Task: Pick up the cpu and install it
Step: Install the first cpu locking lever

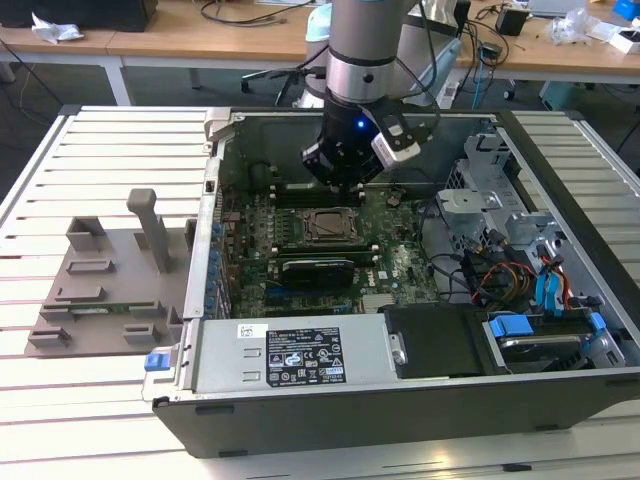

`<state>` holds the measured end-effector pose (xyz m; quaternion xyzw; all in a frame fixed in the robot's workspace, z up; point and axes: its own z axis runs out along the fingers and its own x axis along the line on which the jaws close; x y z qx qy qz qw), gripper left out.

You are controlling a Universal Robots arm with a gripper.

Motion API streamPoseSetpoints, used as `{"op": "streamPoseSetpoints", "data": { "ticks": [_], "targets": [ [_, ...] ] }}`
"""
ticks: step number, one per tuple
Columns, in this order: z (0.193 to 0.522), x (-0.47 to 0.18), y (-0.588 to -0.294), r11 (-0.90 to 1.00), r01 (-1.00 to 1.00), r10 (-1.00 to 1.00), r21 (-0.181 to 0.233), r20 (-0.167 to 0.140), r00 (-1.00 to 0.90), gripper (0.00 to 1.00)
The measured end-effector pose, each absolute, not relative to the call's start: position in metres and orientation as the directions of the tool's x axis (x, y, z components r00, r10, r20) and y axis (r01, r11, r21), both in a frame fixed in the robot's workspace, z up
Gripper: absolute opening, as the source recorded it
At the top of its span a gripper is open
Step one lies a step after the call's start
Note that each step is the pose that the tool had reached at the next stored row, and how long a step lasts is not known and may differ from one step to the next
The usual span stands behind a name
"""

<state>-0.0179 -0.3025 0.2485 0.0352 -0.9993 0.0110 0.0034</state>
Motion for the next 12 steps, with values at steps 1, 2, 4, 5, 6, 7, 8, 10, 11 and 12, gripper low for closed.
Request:
{"op": "streamPoseSetpoints", "data": {
  "ticks": [1, 2, 4, 5, 6, 7, 8, 10, 11, 12],
  "targets": [
    [0.251, -0.018, -0.303, 0.997, -0.07, -0.07, -0.022, 0.008, -0.998, 0.11],
    [0.255, -0.018, -0.303, 0.997, -0.07, -0.07, -0.023, 0.008, -0.998, 0.11],
    [0.261, -0.018, -0.303, 0.997, -0.07, -0.07, -0.024, 0.008, -0.998, 0.11],
    [0.264, -0.018, -0.303, 0.997, -0.07, -0.07, -0.024, 0.008, -0.998, 0.11],
    [0.267, -0.018, -0.303, 0.997, -0.07, -0.07, -0.025, 0.008, -0.998, 0.11],
    [0.272, -0.018, -0.303, 0.997, -0.07, -0.07, -0.026, 0.008, -0.998, 0.11],
    [0.274, -0.018, -0.303, 0.997, -0.07, -0.07, -0.026, 0.008, -0.998, 0.11],
    [0.279, -0.018, -0.303, 0.997, -0.07, -0.07, -0.027, 0.008, -0.998, 0.11],
    [0.281, -0.018, -0.303, 0.997, -0.07, -0.07, -0.027, 0.008, -0.998, 0.11],
    [0.284, -0.018, -0.303, 0.997, -0.07, -0.07, -0.028, 0.008, -0.998, 0.11]
  ]
}}
